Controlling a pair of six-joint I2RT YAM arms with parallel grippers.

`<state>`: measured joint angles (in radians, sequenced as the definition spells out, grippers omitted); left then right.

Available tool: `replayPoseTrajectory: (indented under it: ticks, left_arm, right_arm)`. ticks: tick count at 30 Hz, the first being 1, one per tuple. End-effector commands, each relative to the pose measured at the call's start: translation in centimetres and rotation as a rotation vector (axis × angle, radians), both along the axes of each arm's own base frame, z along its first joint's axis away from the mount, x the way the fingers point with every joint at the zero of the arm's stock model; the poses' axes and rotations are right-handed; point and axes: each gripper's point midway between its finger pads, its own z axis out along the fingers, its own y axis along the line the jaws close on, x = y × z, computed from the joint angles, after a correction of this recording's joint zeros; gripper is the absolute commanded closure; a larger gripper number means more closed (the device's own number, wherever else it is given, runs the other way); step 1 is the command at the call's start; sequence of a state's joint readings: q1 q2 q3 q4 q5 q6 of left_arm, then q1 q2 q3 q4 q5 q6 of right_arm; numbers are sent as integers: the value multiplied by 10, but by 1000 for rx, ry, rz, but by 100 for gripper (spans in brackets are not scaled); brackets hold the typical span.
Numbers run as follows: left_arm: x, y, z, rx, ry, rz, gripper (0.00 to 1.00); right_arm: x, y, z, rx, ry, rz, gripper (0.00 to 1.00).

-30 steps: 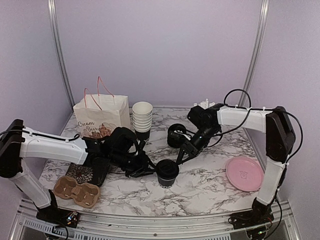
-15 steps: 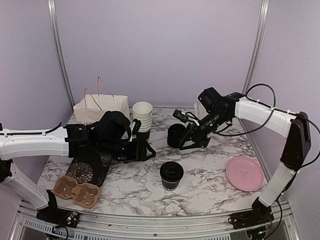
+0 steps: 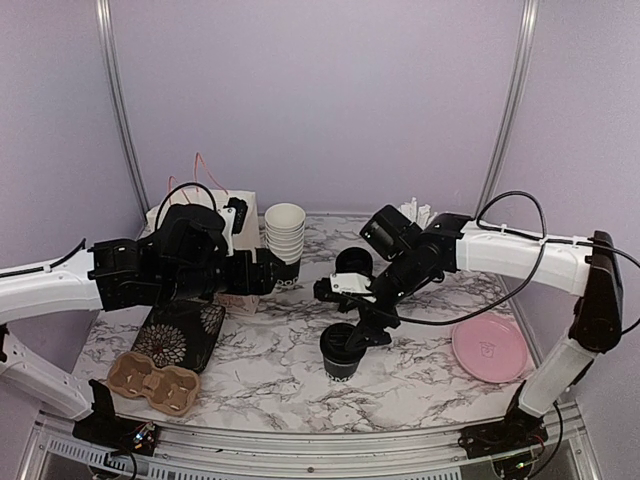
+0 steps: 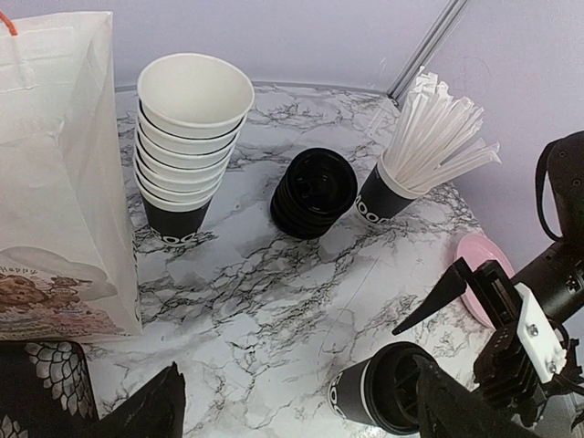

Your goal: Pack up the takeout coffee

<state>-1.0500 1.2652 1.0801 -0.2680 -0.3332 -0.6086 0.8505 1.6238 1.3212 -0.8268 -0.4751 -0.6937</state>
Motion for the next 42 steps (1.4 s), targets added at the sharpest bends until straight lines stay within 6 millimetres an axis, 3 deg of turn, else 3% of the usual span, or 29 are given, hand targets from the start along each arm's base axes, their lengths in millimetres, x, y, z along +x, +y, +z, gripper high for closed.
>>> replayPoseTrajectory:
  ticks: [1,7,13,18,22,27,31,33,36,40,42]
  left_arm:
    - [1,4,-14,49,4,5,12]
    - [0,2,-24,56,25,-3,12]
    - [-1,2,-31,55,46,-3,12]
    - [-1,-1,-29,43,57,-12,13]
    - [0,-4,-21,37,39,-24,13]
    - [5,-8,-13,38,19,-35,13]
    - [10,-9,-9,44,9,-37,13]
    - [11,-10,-9,45,10,-45,12]
    - [12,-12,-11,45,18,-59,12]
    - [12,-14,-12,44,23,-72,12]
    - [11,-13,-12,42,24,-73,13]
  right_arm:
    - [4,9,-3,-17,-63,19,9]
    - [-7,11,-17,-64,-29,51,12]
    - [-5,7,-26,-107,-24,29,24]
    - [-2,-4,-18,-126,-42,-13,30]
    - [17,-34,-2,-116,-48,-113,30]
    - [54,-102,4,-121,-26,-313,31]
    - [68,-146,8,-115,-60,-430,31]
    - [72,-157,11,-94,-60,-476,32]
    - [74,-160,14,-70,-53,-501,32]
    - [72,-149,26,-4,-20,-496,31]
    - [71,-139,35,22,-33,-476,27]
